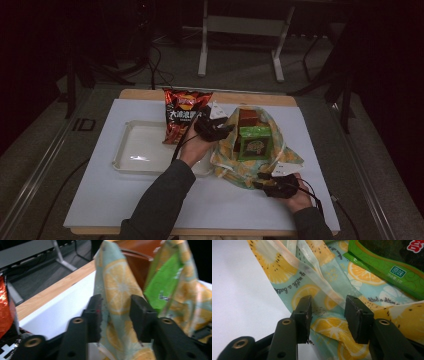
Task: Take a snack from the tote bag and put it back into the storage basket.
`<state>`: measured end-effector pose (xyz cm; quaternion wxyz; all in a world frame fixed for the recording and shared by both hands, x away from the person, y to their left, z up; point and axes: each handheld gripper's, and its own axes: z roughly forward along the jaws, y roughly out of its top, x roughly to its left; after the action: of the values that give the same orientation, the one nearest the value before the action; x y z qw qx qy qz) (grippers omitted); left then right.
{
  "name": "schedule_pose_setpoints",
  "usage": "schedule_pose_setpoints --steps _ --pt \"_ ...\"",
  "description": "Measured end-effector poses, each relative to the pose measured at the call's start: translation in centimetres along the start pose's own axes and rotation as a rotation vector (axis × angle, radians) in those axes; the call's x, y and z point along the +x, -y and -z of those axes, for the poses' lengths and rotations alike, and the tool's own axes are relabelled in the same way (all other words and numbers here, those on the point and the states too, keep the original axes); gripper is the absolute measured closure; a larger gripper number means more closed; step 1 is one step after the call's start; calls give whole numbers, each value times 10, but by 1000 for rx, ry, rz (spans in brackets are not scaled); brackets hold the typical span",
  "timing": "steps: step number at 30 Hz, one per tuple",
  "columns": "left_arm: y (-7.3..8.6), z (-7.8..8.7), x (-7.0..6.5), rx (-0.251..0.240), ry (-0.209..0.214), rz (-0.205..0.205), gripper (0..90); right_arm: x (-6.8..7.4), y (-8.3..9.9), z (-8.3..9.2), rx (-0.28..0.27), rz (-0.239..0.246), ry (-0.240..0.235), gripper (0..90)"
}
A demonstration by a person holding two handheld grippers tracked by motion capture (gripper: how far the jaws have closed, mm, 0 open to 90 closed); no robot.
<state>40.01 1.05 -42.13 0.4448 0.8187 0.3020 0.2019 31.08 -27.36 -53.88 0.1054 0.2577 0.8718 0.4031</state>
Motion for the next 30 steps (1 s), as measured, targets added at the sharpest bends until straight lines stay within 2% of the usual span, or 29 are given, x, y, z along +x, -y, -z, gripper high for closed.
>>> schedule_pose_setpoints --steps 3,4,5,6,9,14,20,27,30 --pt "-2 -5 2 11 -16 7 710 0 0 0 1 0 0 565" --pt "-2 -6 3 11 -17 7 784 0 0 0 1 1 0 564" --pt "-3 -7 3 8 -16 12 784 0 0 0 1 1 0 564" --pt "-3 -7 3 4 -16 13 844 0 0 0 0 2 0 564" --pt "-5 -8 3 6 -7 8 884 0 0 0 2 5 3 560" --pt "-7 -11 3 2 -17 2 892 2 0 0 0 10 14 548" --pt "-10 -12 8 -12 -38 25 893 4 -1 0 -2 18 15 532" --pt "-13 -20 13 -8 -51 52 893 5 -2 -1 -8 22 12 520" --pt "-13 -29 14 11 -60 59 893 5 -2 -1 -12 22 11 511"
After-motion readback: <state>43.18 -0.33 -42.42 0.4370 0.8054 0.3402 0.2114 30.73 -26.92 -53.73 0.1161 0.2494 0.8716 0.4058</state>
